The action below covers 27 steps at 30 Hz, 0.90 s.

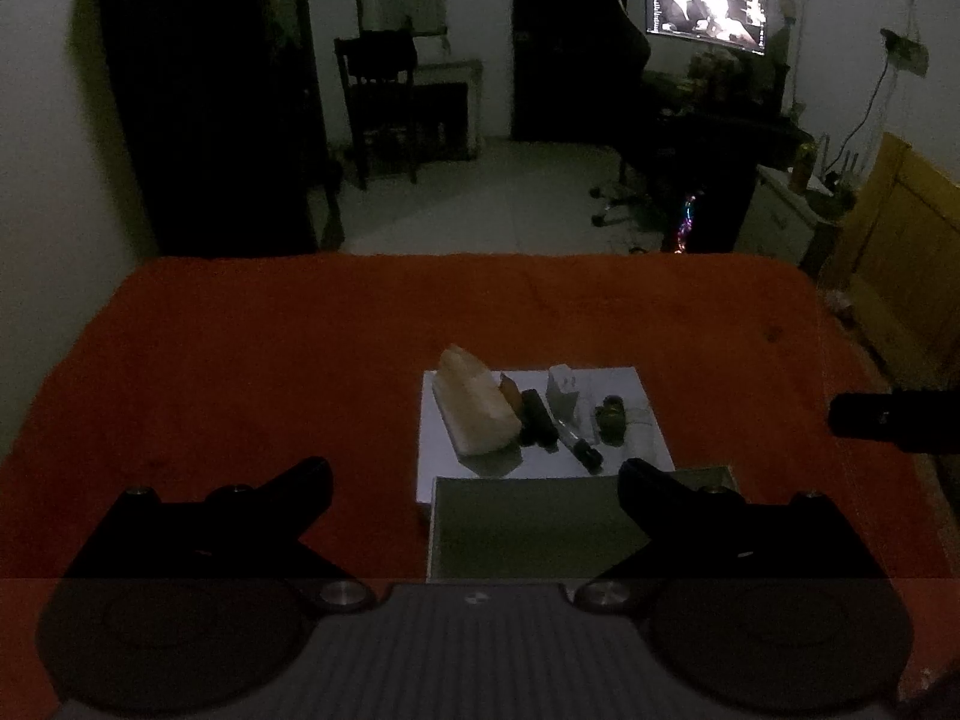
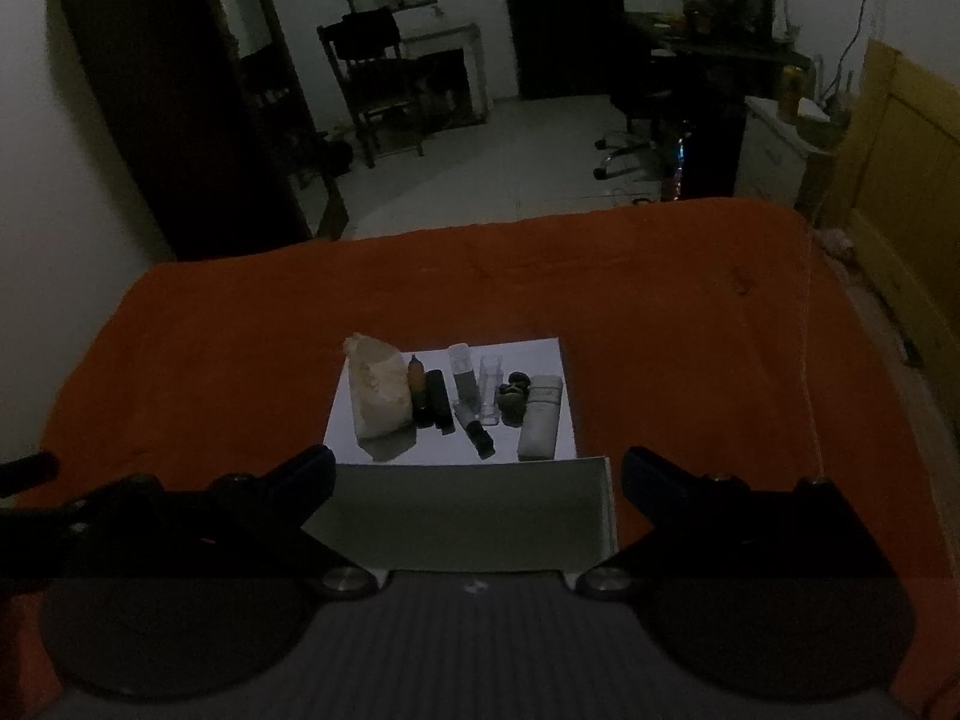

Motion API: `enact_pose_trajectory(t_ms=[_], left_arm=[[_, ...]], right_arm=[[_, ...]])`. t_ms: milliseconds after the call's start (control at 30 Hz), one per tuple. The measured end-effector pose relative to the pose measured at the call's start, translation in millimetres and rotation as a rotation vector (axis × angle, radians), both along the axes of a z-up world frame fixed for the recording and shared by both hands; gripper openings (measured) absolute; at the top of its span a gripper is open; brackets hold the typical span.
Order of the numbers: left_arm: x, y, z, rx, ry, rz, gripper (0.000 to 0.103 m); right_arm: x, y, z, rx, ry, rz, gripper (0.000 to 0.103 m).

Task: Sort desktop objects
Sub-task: 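Move both tools toward the objects on the white paper sheet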

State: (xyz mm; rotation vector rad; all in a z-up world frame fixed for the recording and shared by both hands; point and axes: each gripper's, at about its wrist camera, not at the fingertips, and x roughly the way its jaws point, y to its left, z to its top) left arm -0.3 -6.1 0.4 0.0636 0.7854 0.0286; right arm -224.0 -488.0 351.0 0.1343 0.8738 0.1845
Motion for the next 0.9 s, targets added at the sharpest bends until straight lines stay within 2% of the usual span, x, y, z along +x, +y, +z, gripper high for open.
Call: enact_pose_trajectory(t_ms=[167,300,400,900], left_arm=[[-0.5,-6.4,1.0,-0.002,0.009,0.002,0.103],[7.5,10.1,4.0,-0.024,0.033,-0.004,0.103],[1.9,4.5,-4.1,-0.004,0.022,-0.006,0.103],[-2.4,-2.4,-5.8,0.006,0.030,-0.029,0.103]], right_arm=[[1.1,2.7,-0.6,0.004,0.008,-0.013,0.103],[20.4,19.1,-4.1,-0.032,0.038,-0.010,0.103],[2.8,4.9,-0.4,0.001,0.003,-0.004,0.103],[-2.2,-3.2,3.9,-0.022,-0.004,-0.023,0.103]])
